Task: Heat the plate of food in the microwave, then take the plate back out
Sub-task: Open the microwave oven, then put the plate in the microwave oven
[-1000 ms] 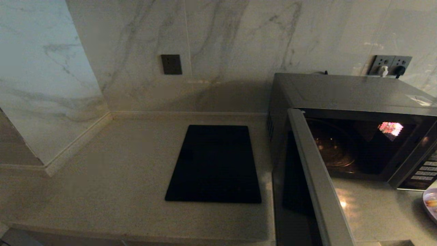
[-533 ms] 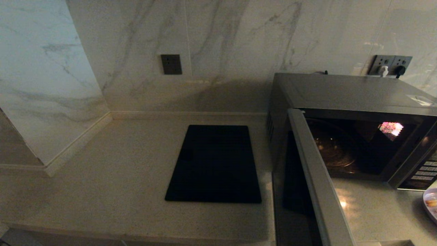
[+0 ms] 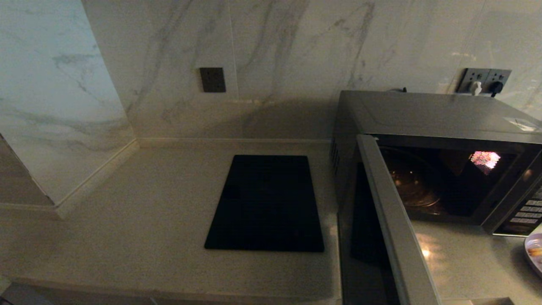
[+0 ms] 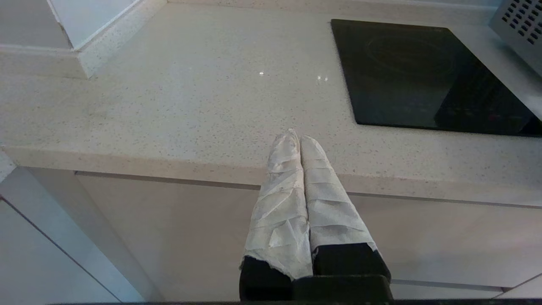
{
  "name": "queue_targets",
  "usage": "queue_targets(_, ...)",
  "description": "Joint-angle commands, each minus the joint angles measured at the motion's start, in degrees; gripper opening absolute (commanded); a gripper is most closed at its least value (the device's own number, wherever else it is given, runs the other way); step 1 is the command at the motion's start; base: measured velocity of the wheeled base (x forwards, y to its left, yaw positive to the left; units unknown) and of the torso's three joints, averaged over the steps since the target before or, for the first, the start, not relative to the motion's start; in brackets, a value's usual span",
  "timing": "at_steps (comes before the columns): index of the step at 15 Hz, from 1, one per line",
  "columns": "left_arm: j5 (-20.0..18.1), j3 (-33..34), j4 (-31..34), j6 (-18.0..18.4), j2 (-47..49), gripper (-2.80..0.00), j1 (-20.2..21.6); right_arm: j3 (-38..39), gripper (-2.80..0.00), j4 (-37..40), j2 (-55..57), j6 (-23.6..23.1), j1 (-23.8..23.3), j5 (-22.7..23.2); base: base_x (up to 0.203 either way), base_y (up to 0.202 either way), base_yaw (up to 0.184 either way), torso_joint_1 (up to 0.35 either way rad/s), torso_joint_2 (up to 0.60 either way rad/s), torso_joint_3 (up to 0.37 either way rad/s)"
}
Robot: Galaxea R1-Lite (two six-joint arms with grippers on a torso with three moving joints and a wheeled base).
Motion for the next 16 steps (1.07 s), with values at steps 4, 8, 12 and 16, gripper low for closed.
queue_targets(4, 0.0, 0.0, 0.0, 0.0, 0.1, -2.8, 0.0, -0.7, 0.0, 10.4, 4.5, 0.1, -0.9, -1.2, 0.0, 0.0, 0.0, 0.0, 0.0, 0.0)
queue_targets(8, 0.0, 0.0, 0.0, 0.0, 0.1, -2.8, 0.0, -3.3, 0.0, 21.4, 7.9, -7.4, -3.3, -0.9, 0.0, 0.0, 0.0, 0.0, 0.0, 0.0)
queue_targets(12, 0.0, 0.0, 0.0, 0.0, 0.1, -2.8, 0.0, -5.1, 0.0, 25.8, 10.2, -8.1, -3.4, 0.1, 0.0, 0.0, 0.0, 0.0, 0.0, 0.0)
queue_targets(16, 0.0, 0.0, 0.0, 0.0, 0.1, -2.8, 0.0, -7.6, 0.0, 20.2, 14.8, -7.7, -4.1, 0.0, 0.0, 0.0, 0.0, 0.0, 0.0, 0.0)
